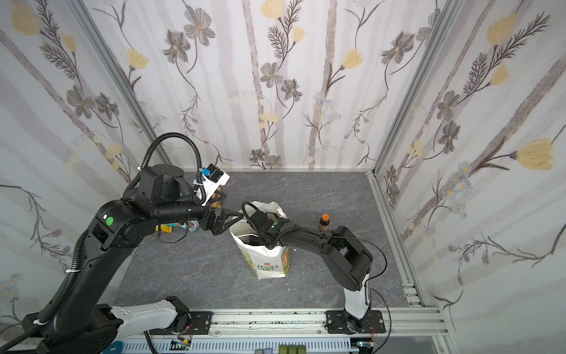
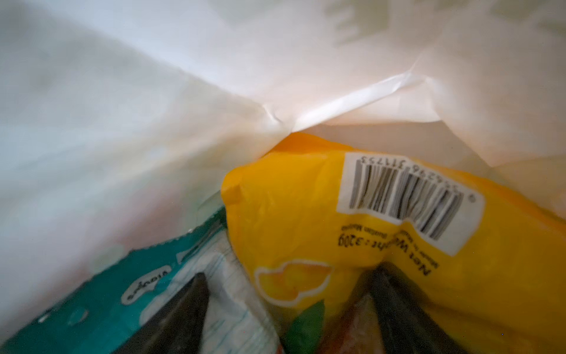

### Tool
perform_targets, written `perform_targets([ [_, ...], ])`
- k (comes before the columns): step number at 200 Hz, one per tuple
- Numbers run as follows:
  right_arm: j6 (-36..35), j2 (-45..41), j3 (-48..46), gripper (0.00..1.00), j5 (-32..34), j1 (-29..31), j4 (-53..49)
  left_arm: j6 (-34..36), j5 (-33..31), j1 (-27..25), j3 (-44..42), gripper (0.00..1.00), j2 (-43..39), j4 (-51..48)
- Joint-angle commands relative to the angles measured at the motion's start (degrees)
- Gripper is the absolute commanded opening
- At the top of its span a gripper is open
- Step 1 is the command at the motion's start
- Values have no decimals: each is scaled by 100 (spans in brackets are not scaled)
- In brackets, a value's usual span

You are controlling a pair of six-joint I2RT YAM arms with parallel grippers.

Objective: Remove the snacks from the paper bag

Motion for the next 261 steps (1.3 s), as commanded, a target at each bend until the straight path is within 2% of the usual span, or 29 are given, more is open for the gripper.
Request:
perform_targets([
  [1, -62, 213, -140, 72, -274, 27, -75, 95, -82, -1, -8, 100, -28, 102],
  [20, -90, 142, -147, 57, -302, 26, -70, 173, -102, -1, -1, 100, -28, 95],
  [53, -146, -113, -114, 25, -205, 25, -133, 257, -96, -1, -1, 100, 13, 87],
  [68, -150, -206, -87, 14, -190, 21, -193, 283, -88, -1, -7, 100, 24, 86],
  [81, -140, -295, -52, 9, -187, 19, -237, 313, -87, 1, -10, 100, 34, 86],
  [134, -140, -572, 146, 2, -172, -24, -421, 370, -78, -6, -89, 100, 16, 86],
  [221, -72, -902, 516, 2, -153, -86, -643, 291, -86, -1, -420, 100, -106, 192],
  [261, -44, -850, 596, 2, -207, -88, -695, -380, -252, 132, -1260, 100, -297, 889],
])
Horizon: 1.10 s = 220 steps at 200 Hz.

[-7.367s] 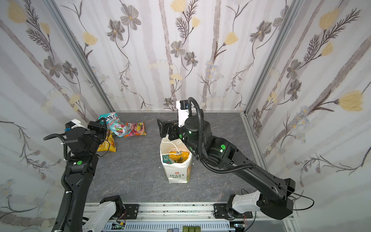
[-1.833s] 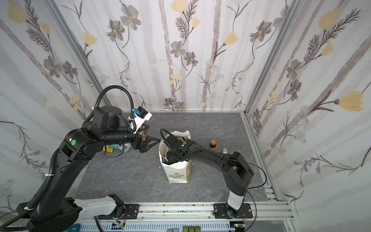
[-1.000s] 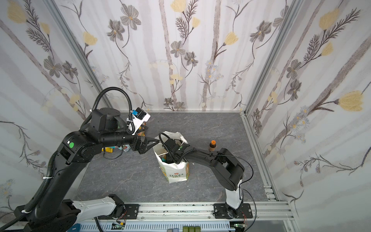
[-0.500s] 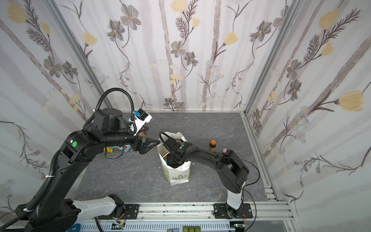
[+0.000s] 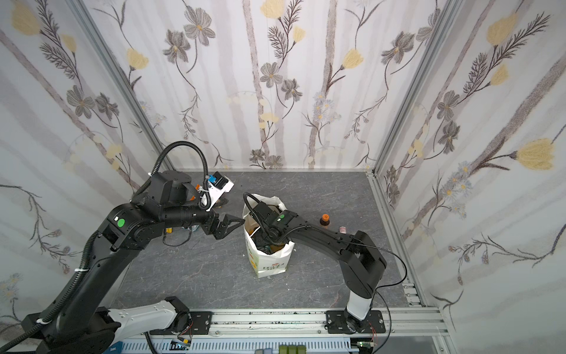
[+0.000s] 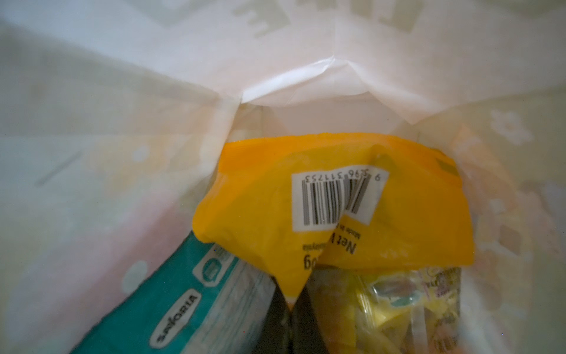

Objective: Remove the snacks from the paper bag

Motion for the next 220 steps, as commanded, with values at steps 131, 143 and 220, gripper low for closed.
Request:
perform_targets([
  [131, 352, -78, 4, 2, -176, 4, 340, -2349, 520, 968, -2808, 73, -353, 2199],
  [143, 350, -123, -48, 2, -210, 3, 341, -2370, 495, 1028, -2928, 73, -406, 2229],
  [220, 383, -345, 294, 2, -318, -47, 325, -2308, 734, 1173, -3025, 76, -392, 2229],
])
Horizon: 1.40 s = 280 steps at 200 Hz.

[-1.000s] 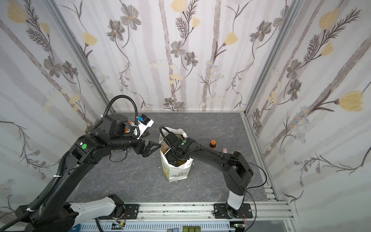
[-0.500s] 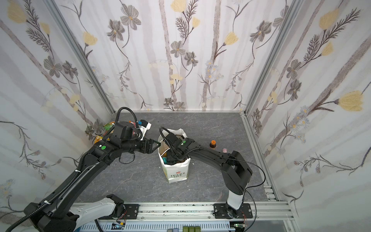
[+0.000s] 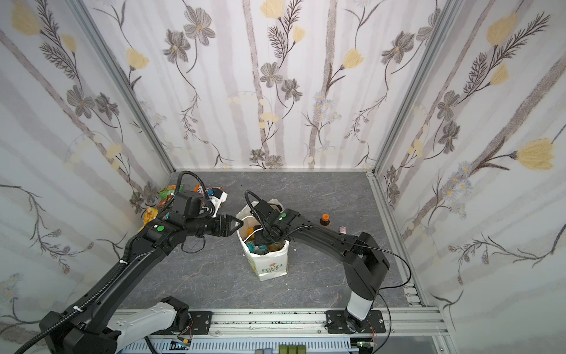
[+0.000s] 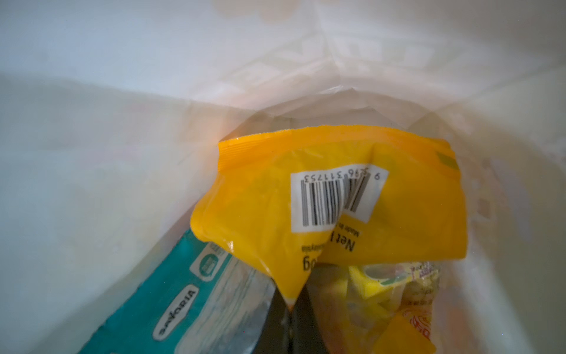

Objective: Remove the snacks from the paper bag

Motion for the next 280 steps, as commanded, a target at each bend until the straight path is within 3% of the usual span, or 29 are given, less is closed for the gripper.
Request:
perform_targets([
  [1, 103, -170, 186, 2, -108, -31, 372, 39, 81, 19, -2, 76, 4, 121],
  [96, 182, -349, 368, 2, -568, -288, 361, -4, 109, 27, 161, 84, 82, 68],
  [206, -65, -113, 526, 2, -583, -69, 20, -497, 139, 115, 705, 84, 452, 679],
  [232, -93, -128, 606, 2, -566, -50, -35, -433, 15, 143, 662, 74, 800, 714],
  [258, -124, -189, 645, 2, -644, -32, -96, -461, -1, 228, 577, 55, 913, 795],
  [280, -151, -253, 782, 2, -895, -16, -116, -470, 57, 281, 484, 52, 912, 802],
])
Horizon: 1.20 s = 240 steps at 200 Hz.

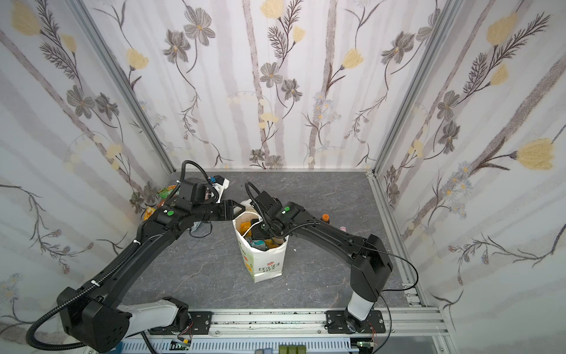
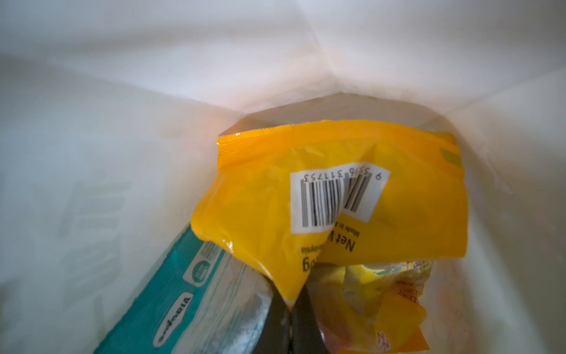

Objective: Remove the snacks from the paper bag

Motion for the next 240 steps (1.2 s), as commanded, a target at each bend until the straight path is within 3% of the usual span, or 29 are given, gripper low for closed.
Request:
perform_targets([
  [1, -66, -129, 207, 2, -355, 35, 321, -20, -11, 41, -72, 52, 8, 199],
  [93, -136, -116, 829, 3, 113, 4, 221, -91, 492, 42, 37, 64, 100, 133],
  [147, -145, -198, 877, 2, 295, -144, 85, -40, 219, 40, 360, 75, -129, -135],
  [240, -142, -226, 991, 3, 145, -252, 109, 105, 24, 42, 315, 76, 5, -556],
])
